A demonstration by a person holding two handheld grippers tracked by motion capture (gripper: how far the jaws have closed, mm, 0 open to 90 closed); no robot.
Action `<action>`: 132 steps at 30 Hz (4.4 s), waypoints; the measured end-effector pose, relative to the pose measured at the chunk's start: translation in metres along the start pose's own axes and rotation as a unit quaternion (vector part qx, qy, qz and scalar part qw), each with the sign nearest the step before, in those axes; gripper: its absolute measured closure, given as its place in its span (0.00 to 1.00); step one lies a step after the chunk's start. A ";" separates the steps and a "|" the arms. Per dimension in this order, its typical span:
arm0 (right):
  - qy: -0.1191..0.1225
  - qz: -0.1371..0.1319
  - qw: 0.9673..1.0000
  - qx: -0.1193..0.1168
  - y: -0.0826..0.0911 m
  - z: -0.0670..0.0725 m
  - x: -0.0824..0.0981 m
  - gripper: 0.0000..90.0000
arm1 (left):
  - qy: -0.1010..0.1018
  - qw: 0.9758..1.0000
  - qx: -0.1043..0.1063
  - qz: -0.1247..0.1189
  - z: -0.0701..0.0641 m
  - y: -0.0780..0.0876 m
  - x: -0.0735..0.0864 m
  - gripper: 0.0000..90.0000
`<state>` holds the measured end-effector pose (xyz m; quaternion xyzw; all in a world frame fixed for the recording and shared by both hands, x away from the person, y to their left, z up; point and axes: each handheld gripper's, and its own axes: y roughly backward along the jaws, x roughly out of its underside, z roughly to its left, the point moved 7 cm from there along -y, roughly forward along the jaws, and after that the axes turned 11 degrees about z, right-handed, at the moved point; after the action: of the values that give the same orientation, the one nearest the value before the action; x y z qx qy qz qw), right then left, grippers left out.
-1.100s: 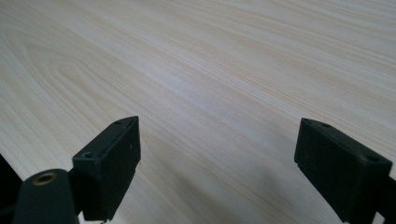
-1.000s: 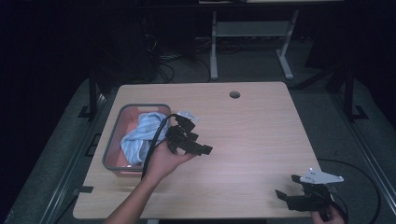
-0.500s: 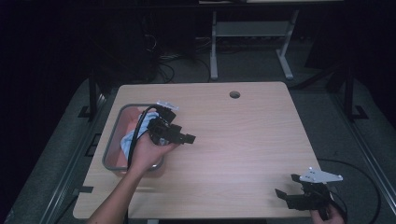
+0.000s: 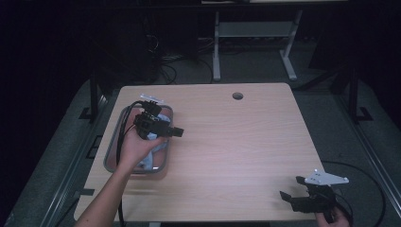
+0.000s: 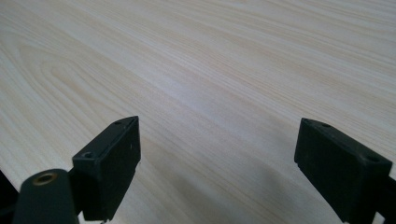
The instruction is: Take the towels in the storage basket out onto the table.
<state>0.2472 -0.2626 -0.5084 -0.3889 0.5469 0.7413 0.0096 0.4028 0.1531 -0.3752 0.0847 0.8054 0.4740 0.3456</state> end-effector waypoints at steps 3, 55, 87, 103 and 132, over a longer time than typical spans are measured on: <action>-0.002 -0.002 1.000 0.002 0.001 -0.001 0.000 0.16 | 0.010 1.000 -0.008 0.000 0.010 0.005 0.002 0.24; 0.000 -0.010 1.000 0.000 0.002 0.001 -0.001 0.16 | 0.154 0.977 -0.124 0.081 0.113 -0.017 0.044 0.31; 0.014 -0.019 1.000 -0.002 0.001 0.007 -0.006 0.16 | 0.160 0.952 -0.190 0.180 0.122 -0.050 0.051 0.71; 0.012 -0.019 1.000 0.001 0.002 0.006 -0.005 0.16 | 0.156 0.960 -0.177 0.152 0.117 -0.037 0.050 0.78; 0.011 -0.012 1.000 0.003 -0.002 0.006 -0.008 0.16 | 0.119 0.988 -0.102 0.002 0.073 0.035 0.055 0.78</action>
<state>0.2504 -0.2535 -0.5052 -0.4039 0.5442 0.7352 0.0137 0.4018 0.2485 -0.3954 -0.0069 0.7880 0.5611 0.2533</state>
